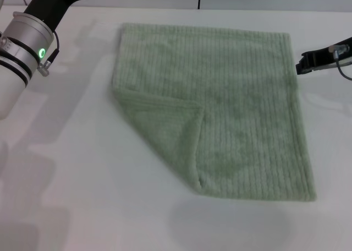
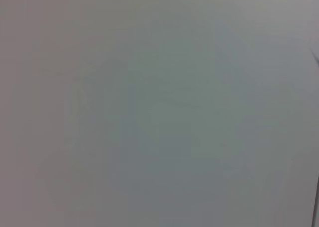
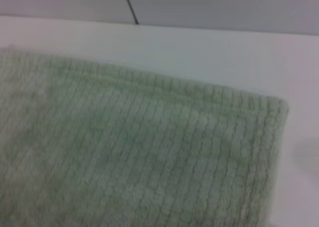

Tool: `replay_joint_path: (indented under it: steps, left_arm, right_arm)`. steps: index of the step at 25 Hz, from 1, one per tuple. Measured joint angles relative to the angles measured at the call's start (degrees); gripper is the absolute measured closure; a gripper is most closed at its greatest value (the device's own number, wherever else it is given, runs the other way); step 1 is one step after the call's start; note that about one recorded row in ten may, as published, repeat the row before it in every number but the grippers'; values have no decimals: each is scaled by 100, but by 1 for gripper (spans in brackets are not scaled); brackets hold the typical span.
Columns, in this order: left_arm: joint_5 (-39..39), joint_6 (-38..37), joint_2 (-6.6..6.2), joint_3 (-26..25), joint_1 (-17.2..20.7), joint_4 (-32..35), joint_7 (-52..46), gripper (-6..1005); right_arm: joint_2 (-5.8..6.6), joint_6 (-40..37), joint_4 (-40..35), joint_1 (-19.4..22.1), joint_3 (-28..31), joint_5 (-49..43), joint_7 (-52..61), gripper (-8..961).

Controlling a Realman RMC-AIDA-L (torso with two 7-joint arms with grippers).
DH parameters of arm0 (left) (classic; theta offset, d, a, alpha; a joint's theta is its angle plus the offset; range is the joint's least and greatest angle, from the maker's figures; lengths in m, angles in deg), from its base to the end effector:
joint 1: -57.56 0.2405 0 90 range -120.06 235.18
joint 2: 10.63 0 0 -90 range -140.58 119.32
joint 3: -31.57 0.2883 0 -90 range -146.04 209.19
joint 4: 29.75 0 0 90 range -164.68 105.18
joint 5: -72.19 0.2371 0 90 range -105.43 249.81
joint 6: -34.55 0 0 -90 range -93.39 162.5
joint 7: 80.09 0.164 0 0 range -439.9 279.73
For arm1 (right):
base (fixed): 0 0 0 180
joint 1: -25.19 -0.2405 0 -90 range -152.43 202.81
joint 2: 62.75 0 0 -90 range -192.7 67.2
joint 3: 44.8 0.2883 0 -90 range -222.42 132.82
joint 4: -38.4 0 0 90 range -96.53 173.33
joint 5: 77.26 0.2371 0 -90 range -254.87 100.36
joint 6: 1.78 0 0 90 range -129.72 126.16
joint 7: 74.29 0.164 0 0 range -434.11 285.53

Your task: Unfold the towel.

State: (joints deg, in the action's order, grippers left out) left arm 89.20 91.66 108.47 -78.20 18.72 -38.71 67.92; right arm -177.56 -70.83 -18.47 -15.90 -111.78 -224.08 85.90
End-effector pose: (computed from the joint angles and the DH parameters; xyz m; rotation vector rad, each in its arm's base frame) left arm -0.2950 0.4736 -0.0261 -1.6879 -0.6458 -0.9308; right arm 0.2498 0.4782 -0.0003 -2.1537 1.3686 -0.1088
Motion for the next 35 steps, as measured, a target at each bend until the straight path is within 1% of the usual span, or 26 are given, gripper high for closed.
replay_joint_path:
  steps: [7, 14, 22, 28, 35]
  left_arm:
    - [-27, 18, 0, -5, 23, 0, 0, 214]
    - [-36, 20, 0, -52, 41, -1, 0, 214]
    - [-41, 20, 0, -53, 44, -9, 0, 214]
    - [-41, 20, 0, -53, 43, -10, 0, 214]
    - [-40, 20, -1, -52, 43, -10, 0, 214]
  right_arm:
    - [71, -158, 409, -244, 5, -74, -25, 919]
    - [98, -281, 651, -345, 9, -75, -99, 919]
    - [99, -310, 931, -485, -32, -165, -148, 919]
    - [99, -264, 1079, -557, -4, -218, -244, 955]
    - [99, -251, 1313, -652, 7, -196, -384, 956]
